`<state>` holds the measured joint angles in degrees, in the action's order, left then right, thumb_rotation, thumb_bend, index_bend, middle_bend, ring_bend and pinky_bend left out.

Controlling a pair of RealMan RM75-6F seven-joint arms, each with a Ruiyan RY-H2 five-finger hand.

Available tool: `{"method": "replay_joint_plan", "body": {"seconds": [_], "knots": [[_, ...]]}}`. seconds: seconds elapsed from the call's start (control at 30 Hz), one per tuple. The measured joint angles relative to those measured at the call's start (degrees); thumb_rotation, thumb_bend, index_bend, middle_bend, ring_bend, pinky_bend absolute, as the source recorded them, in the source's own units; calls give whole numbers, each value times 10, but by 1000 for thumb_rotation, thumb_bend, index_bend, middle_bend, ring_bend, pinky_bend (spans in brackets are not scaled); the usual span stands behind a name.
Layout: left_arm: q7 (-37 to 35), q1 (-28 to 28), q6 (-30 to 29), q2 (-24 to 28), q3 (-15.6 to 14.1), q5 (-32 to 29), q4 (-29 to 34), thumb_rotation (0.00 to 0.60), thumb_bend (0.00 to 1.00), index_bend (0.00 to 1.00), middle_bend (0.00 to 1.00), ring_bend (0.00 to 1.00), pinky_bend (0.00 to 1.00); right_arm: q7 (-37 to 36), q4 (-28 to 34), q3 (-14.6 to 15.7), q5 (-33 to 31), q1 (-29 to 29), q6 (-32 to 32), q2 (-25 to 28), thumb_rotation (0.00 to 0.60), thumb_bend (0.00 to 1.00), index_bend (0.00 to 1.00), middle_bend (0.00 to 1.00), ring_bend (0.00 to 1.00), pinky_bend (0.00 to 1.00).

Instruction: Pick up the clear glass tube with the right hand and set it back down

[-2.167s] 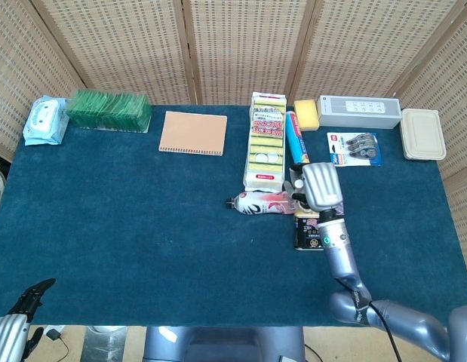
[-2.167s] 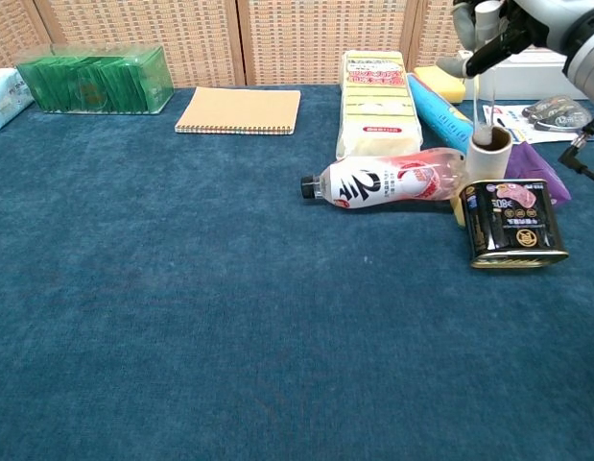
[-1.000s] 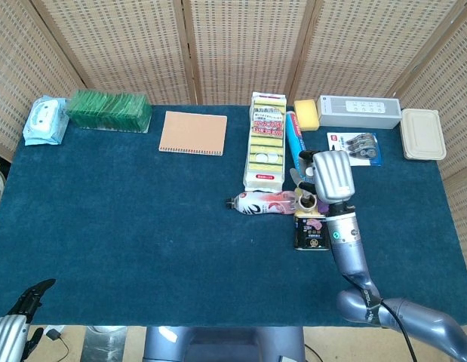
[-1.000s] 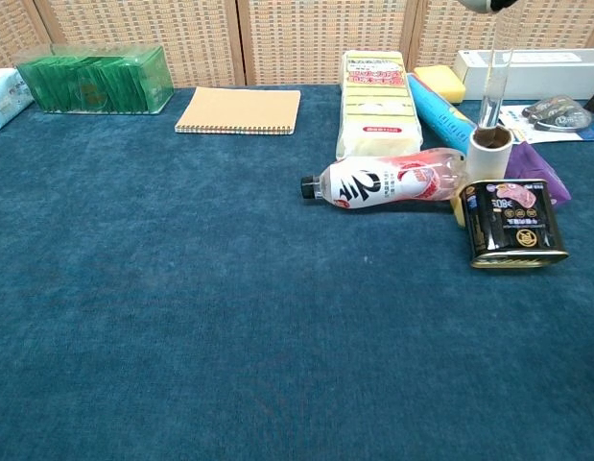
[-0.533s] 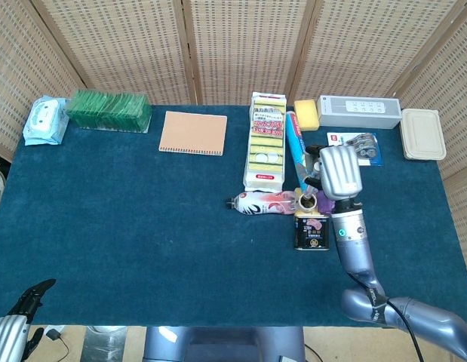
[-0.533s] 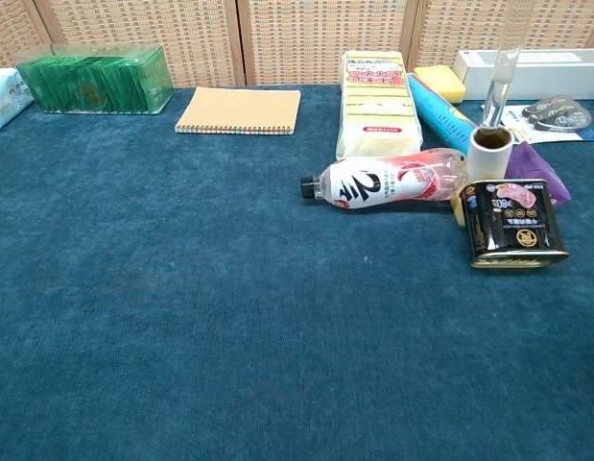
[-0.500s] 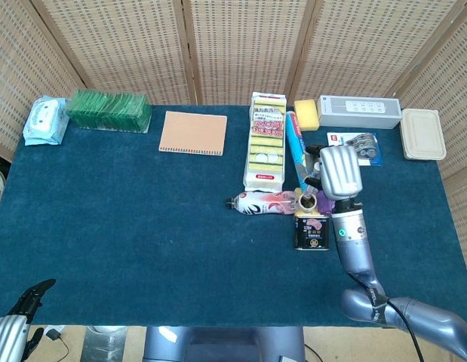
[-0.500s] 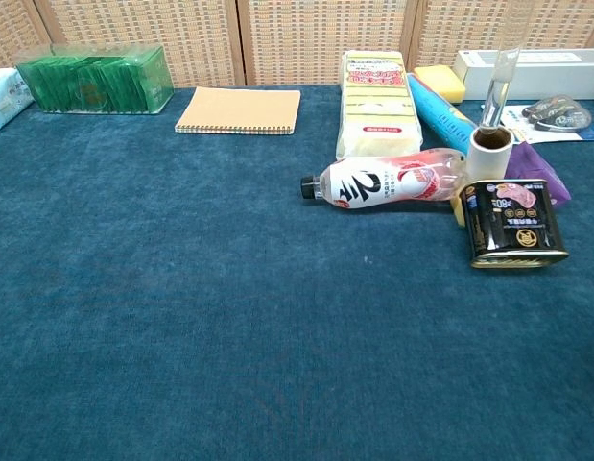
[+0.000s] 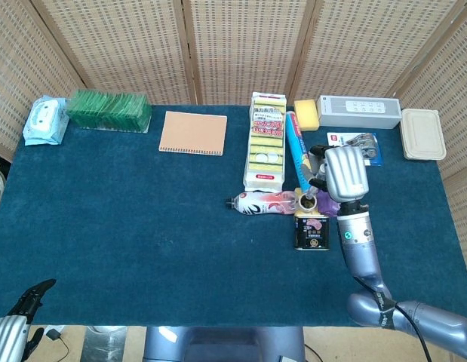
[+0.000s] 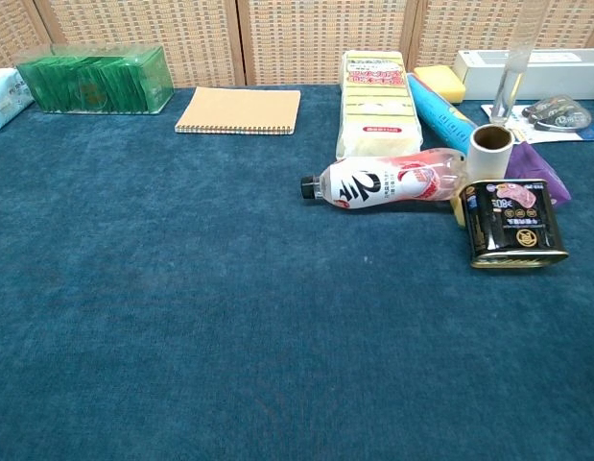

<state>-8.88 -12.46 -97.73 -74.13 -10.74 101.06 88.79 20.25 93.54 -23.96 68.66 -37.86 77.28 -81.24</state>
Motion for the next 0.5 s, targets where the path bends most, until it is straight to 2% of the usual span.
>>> {"method": "replay_joint_plan", "body": {"seconds": [0.5], "knots": [[-1, 0, -4, 0, 0, 4, 1, 600, 201, 113, 171, 157, 340, 6, 65, 9, -1, 25, 12, 44, 600, 362, 804, 909, 1000, 1000]]}}
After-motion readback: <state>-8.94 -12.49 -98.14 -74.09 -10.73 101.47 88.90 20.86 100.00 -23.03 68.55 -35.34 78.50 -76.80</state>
